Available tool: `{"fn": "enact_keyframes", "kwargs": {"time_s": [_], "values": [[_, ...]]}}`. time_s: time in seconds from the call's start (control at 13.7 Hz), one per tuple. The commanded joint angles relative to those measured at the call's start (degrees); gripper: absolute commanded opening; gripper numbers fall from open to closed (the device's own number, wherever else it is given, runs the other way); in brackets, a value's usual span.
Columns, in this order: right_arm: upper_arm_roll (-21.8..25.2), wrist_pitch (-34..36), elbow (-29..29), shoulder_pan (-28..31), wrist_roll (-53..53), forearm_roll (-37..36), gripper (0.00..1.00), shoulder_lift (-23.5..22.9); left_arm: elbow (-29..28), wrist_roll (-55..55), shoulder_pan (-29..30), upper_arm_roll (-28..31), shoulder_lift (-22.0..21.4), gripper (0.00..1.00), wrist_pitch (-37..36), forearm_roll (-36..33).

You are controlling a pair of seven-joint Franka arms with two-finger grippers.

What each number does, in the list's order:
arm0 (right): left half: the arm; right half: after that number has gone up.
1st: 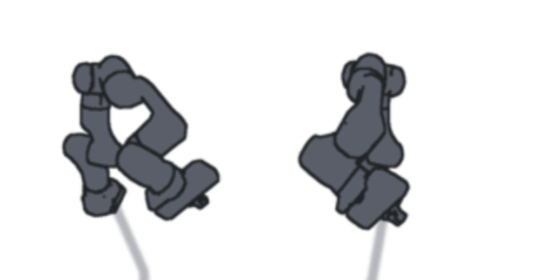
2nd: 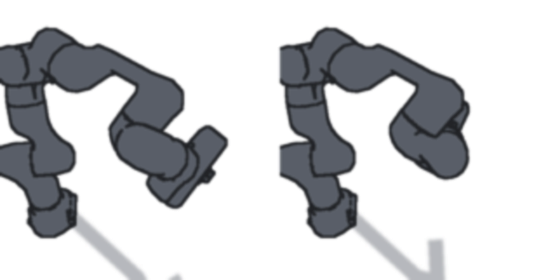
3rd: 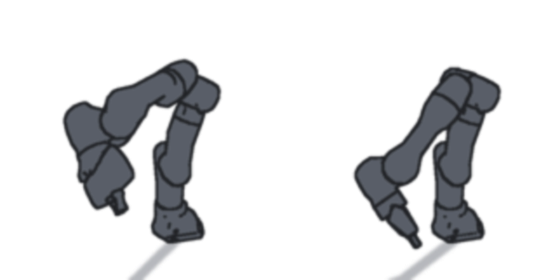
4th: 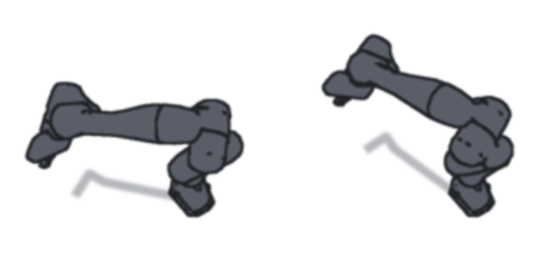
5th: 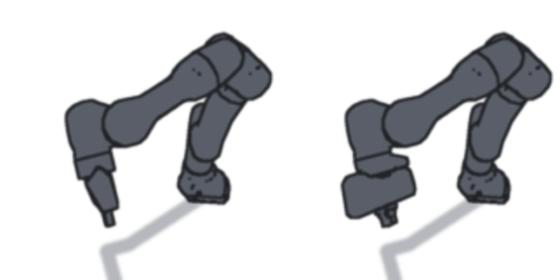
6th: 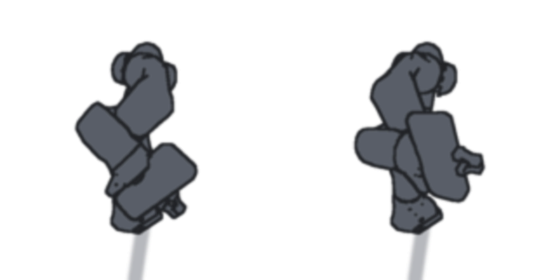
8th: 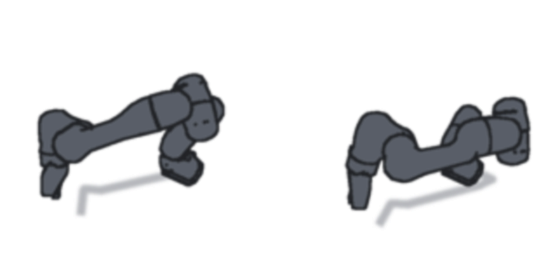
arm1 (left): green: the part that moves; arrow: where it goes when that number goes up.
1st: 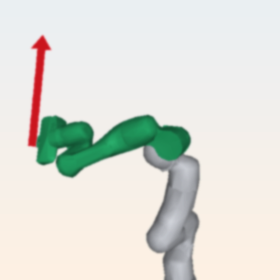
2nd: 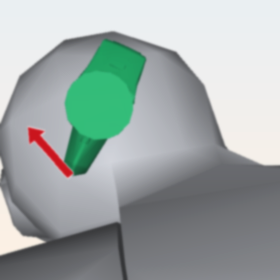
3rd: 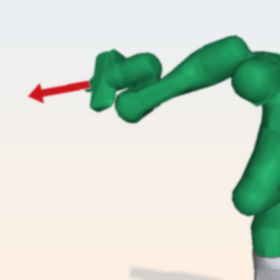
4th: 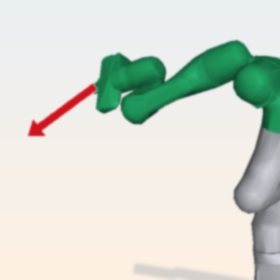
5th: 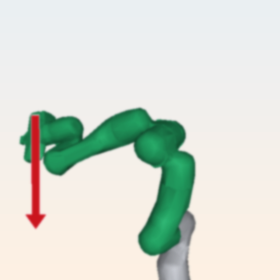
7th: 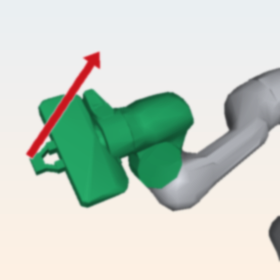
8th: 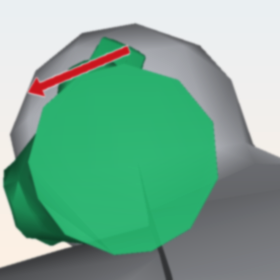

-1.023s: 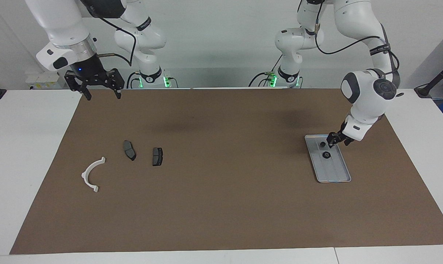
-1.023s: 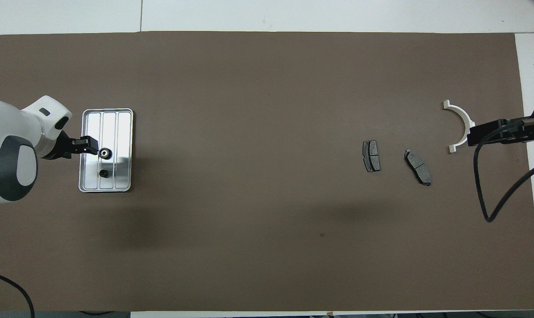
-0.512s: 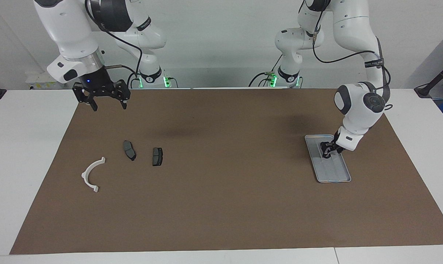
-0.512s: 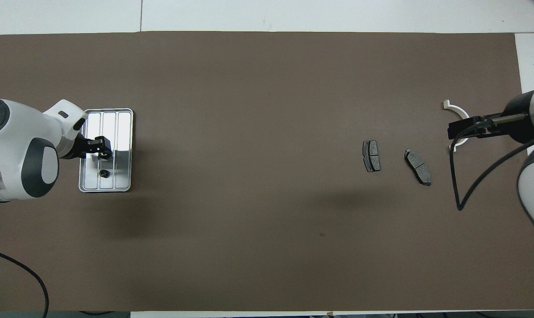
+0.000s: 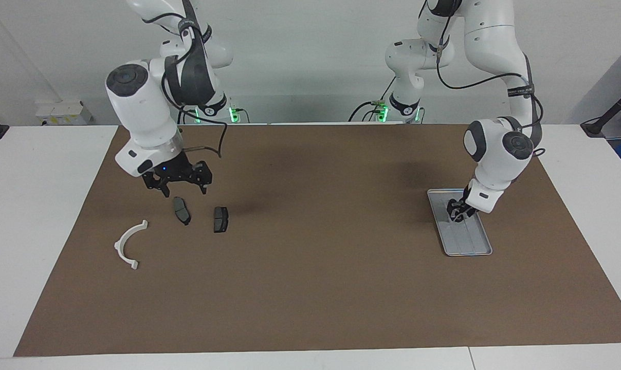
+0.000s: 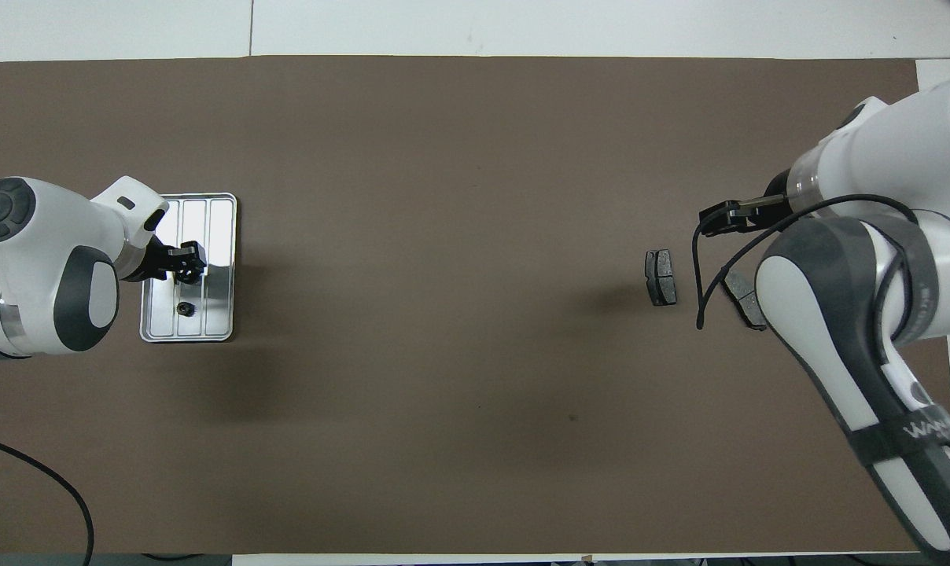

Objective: Place bearing gear from tray to pile

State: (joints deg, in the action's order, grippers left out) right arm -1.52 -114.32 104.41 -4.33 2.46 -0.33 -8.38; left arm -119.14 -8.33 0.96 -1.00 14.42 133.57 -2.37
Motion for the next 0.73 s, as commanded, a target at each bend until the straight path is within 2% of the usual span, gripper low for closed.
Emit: {"fn": "enact_keyframes", "kwargs": {"time_s": [0.0,0.29,0.44,0.58,0.66], "values": [[0.0,-2.0,-0.1,0.2,0.4,0.9,1.0,-2.1,-1.6,-1.0,-0.5,0.5,0.0,0.64,2.7,-0.2],[0.0,-3.4,0.4,0.3,1.5,0.9,1.0,-2.3,-1.7,-0.9,-0.5,0.5,0.0,0.6,2.7,-0.2],[0.0,-3.5,0.8,0.2,1.2,0.8,1.0,-2.3,-2.2,-0.8,-0.5,0.5,0.0,0.43,2.8,-0.2],[0.0,-3.5,1.0,0.2,1.2,0.6,1.0,-2.2,-2.6,-0.7,-0.5,0.5,-0.1,0.34,2.8,-0.2],[0.0,-3.5,1.0,0.2,1.2,0.6,1.0,-2.2,-2.6,-0.7,-0.5,0.5,-0.1,0.26,2.7,-0.2]]}}
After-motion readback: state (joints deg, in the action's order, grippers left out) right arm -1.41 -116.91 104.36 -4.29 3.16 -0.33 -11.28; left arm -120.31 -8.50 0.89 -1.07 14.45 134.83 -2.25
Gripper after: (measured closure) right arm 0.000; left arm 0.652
